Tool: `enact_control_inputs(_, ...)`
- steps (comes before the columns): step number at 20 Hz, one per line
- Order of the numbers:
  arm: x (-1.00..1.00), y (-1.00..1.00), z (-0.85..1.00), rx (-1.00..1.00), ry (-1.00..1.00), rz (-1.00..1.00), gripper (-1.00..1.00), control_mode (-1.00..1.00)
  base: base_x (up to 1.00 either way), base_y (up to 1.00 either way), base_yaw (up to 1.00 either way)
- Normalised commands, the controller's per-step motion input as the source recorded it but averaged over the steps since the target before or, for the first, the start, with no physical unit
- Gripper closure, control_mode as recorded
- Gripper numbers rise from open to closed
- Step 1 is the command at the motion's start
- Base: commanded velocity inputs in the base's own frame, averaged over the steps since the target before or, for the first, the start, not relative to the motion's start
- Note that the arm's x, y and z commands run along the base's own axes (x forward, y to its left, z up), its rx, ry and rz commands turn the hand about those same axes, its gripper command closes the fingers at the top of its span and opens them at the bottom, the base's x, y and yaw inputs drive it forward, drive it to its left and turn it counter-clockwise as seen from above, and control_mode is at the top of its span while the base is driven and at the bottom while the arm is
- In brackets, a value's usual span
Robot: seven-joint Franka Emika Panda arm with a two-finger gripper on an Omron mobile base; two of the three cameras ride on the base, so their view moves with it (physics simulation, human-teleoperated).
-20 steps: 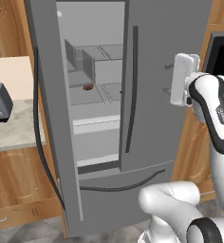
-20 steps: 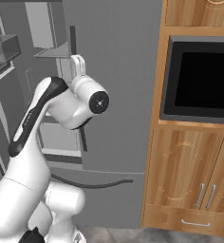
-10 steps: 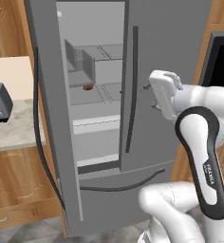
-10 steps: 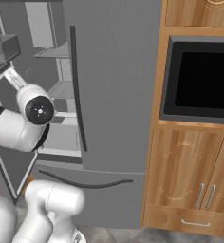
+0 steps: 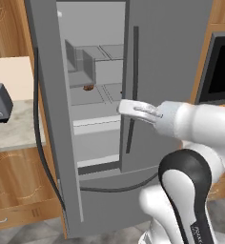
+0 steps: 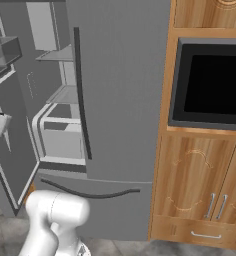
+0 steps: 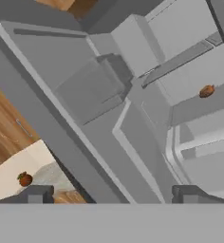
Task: Place the chicken drumstick on the counter behind the older chicken drumstick on the same shelf of the fridge to maintain FIFO order. Close the fridge door when finished.
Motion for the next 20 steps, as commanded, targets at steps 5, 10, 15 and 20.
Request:
enact_control_inputs(5,-0.87,1.0,0.0,-0.3,-0.24,-0.01,-1.0,-1.0,0.0,0.0,0.0)
enact_control_inputs(10,0.07,0.99,-0.17,-0.21,0.0,-0.07,-1.0,-1.0,0.0,0.0,0.0)
enact_control_inputs(15,0.16,0.82,-0.22,-0.08,-0.04,-0.27,-1.0,-1.0,0.0,0.0,0.0)
enact_control_inputs(20,0.35,0.61,-0.26,-0.05,-0.07,-0.27,-1.0,-1.0,0.0,0.0,0.0)
